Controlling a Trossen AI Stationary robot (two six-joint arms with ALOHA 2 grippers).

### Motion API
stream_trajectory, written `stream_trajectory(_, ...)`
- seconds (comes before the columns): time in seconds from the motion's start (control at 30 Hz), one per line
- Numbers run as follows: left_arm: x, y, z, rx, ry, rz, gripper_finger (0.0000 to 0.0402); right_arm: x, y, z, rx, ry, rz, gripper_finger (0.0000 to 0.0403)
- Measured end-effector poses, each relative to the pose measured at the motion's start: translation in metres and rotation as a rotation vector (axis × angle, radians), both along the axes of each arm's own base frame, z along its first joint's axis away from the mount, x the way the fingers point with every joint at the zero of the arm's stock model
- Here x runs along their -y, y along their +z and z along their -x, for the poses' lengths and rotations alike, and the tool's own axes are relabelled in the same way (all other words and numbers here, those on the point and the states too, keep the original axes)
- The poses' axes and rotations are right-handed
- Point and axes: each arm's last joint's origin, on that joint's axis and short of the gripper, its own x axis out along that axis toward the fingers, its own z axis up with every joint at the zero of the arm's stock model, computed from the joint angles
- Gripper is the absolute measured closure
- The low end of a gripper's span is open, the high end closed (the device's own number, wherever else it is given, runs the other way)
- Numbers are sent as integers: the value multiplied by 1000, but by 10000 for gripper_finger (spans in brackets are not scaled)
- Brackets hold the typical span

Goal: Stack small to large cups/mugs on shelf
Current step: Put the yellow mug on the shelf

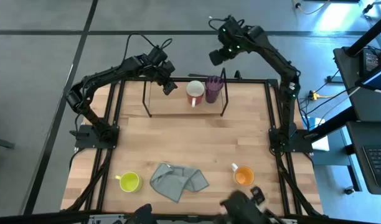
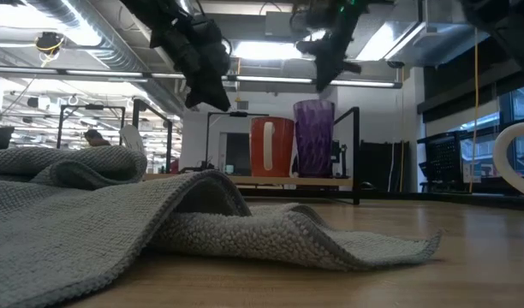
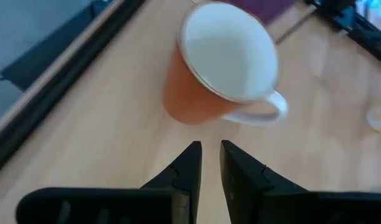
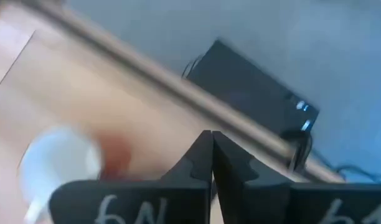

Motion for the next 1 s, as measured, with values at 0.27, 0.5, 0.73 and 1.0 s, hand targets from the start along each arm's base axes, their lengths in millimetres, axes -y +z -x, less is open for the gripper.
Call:
stream_trajectory(0.27, 23, 29, 12, 67, -61, -35, 349, -85, 46, 22, 22, 140, -15, 391)
stream_trajectory(0.5, 80, 40, 20, 125, -188, -9, 349, -173, 78, 36, 106, 255, -38, 391)
stream_trajectory(0.73, 141, 11, 45, 208, -166, 13, 349, -241, 78, 47, 141, 175, -34, 391)
stream_trajectory(1.0, 176, 12, 77, 289, -155, -29, 349, -306, 25, 68, 81, -88, -264, 367)
